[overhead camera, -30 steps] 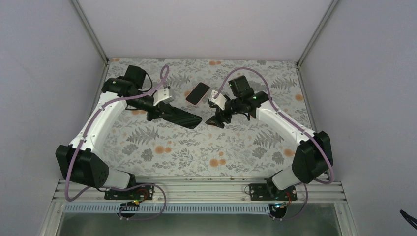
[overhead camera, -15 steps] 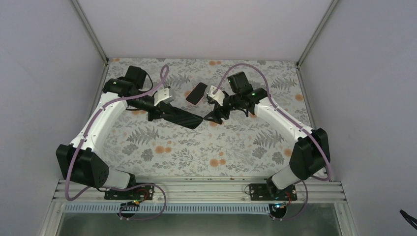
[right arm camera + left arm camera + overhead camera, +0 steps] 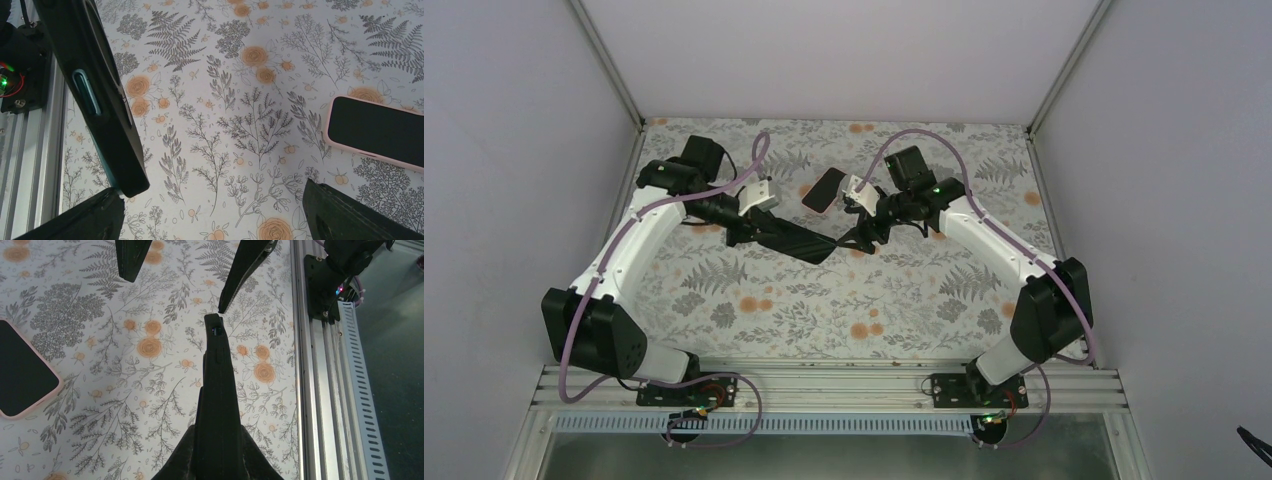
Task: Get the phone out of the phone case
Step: Remove the phone case from the phone.
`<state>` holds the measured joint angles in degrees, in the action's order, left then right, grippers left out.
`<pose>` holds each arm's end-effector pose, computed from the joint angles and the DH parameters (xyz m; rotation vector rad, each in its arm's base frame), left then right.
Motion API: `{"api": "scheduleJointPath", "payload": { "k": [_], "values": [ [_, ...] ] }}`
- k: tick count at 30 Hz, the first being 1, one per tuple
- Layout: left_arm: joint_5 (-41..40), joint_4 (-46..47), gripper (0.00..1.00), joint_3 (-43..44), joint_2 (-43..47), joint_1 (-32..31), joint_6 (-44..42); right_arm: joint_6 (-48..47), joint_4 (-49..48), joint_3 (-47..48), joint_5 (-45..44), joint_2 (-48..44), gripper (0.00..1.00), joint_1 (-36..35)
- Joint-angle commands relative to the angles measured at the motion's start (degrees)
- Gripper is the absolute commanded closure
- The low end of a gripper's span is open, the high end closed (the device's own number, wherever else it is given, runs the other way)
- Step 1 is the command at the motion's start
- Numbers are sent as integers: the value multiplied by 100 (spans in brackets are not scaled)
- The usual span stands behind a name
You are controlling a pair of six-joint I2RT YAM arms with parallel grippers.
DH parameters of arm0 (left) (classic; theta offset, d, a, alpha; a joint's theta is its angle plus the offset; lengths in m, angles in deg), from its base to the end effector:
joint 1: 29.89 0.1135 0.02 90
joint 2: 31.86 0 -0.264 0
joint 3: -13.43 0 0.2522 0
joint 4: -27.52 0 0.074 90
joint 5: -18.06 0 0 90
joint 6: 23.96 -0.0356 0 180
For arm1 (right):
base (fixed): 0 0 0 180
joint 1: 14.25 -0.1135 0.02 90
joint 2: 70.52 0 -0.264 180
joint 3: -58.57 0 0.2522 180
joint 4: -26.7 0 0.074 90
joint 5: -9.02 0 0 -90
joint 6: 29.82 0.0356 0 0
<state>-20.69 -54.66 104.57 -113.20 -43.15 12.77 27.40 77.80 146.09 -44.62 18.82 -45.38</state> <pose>0.2447 -0.0862 0.3257 1.4619 1.9040 -0.9520 0.2724 0.1892 0.2876 -1.4843 1.8834 0.7712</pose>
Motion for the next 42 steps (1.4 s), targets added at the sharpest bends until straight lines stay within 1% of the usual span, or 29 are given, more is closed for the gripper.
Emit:
{"api": "scheduleJointPath", "payload": {
  "k": [1, 5, 8, 13, 23, 28, 42],
  "values": [
    [441, 158, 98, 37, 14, 7, -25, -57, 46, 93, 170, 30, 9, -55],
    [430, 139, 98, 62, 1, 7, -23, -56, 30, 93, 186, 47, 9, -51],
    [449, 105, 98, 74, 19, 3, -53, -33, -29, 73, 149, 62, 12, -51],
    [514, 5, 98, 67, 31, 7, -139, -20, -54, 72, 82, 131, 12, -54],
    [433, 86, 98, 33, 44, 10, -79, -127, 73, -75, 191, -27, 12, -58],
    [444, 100, 98, 40, 31, 9, -67, -174, 206, -40, 315, 36, 13, -54],
    [472, 95, 98, 46, 44, 10, -60, -188, 160, -45, 325, 99, 14, -58]
  ]
}}
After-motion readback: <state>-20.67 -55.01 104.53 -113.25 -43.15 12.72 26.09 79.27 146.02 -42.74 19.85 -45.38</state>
